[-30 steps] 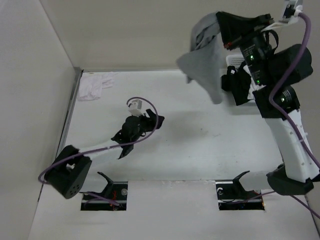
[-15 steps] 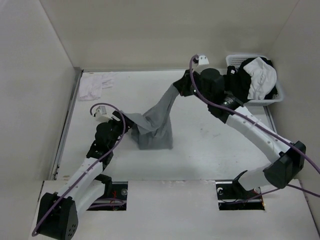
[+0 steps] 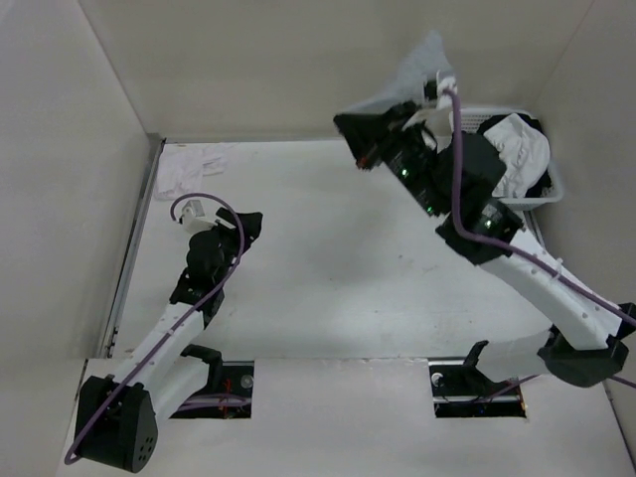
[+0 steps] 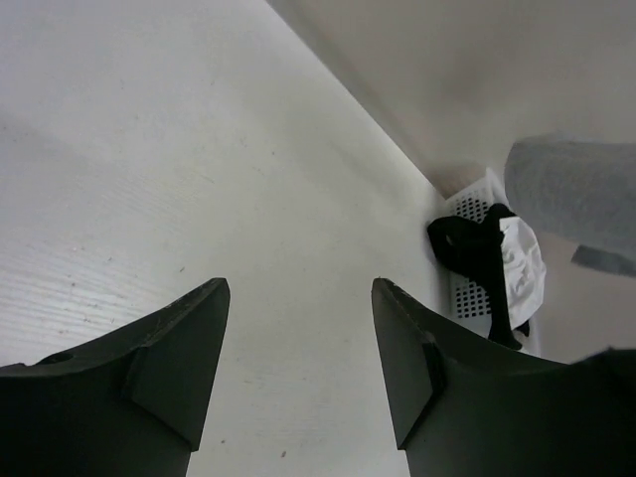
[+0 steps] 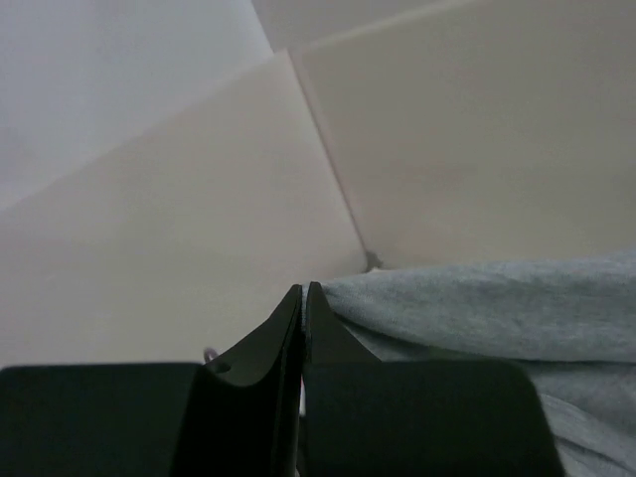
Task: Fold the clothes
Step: Move the tank top to the center of the board, then flatten the tank top out
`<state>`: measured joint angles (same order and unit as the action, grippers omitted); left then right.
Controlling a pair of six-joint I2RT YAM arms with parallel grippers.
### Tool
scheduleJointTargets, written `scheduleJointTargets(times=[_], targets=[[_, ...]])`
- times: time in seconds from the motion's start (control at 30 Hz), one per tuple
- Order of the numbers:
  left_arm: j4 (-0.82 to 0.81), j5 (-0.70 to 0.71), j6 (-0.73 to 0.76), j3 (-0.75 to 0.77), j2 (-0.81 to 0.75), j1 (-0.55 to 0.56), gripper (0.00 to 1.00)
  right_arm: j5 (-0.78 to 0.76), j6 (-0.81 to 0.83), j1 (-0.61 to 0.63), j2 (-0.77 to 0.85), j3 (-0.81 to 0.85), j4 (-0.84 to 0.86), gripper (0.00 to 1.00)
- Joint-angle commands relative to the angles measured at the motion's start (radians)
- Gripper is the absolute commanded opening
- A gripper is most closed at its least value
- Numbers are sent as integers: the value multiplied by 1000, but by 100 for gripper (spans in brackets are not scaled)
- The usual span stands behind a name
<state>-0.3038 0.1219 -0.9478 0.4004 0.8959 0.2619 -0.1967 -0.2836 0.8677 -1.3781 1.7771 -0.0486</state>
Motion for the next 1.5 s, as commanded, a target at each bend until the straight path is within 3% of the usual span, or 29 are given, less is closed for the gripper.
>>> scheduleJointTargets(times=[0.0, 0.1, 0.23, 0.37, 0.43, 0.5, 0.63, 0.7, 0.77, 0.87, 0.9, 1.03, 1.23, 1.47], targets=[[-24, 7, -22, 34, -21, -3, 58, -203, -43, 111, 65, -326, 71, 2], [-1, 15, -14, 29, -49, -8, 58, -308, -180, 234, 88, -564, 105, 4], [40, 16, 9, 9, -66, -20, 58, -272, -394, 345, -21, -738, 87, 13], [100, 16, 46, -43, -75, -31, 58, -205, -448, 395, -36, -818, 49, 43], [133, 16, 66, -66, -74, -28, 58, -240, -457, 396, 37, -885, 58, 51], [163, 10, 86, -84, -66, -4, 55, -276, -477, 373, 112, -955, 58, 52], [244, 21, 141, -89, -39, 91, 49, -308, -596, 249, 250, -1109, -15, 15], [267, 25, 174, -78, 1, 154, 46, -311, -640, 199, 278, -1157, -72, 13], [263, 25, 213, -63, 55, 240, 45, -313, -675, 146, 293, -1194, -149, 20], [215, 61, 274, -26, 122, 405, 48, -328, -718, 106, 320, -1246, -180, 48], [195, 74, 303, -12, 141, 450, 48, -331, -724, 90, 332, -1260, -178, 51], [126, 133, 417, 79, 273, 616, 53, -304, -695, -43, 379, -1306, -76, 54], [104, 177, 500, 172, 431, 722, 49, -84, -594, -219, 332, -1285, 58, 49], [55, 177, 527, 172, 483, 708, 54, 11, -661, -76, 355, -1344, -31, 65]])
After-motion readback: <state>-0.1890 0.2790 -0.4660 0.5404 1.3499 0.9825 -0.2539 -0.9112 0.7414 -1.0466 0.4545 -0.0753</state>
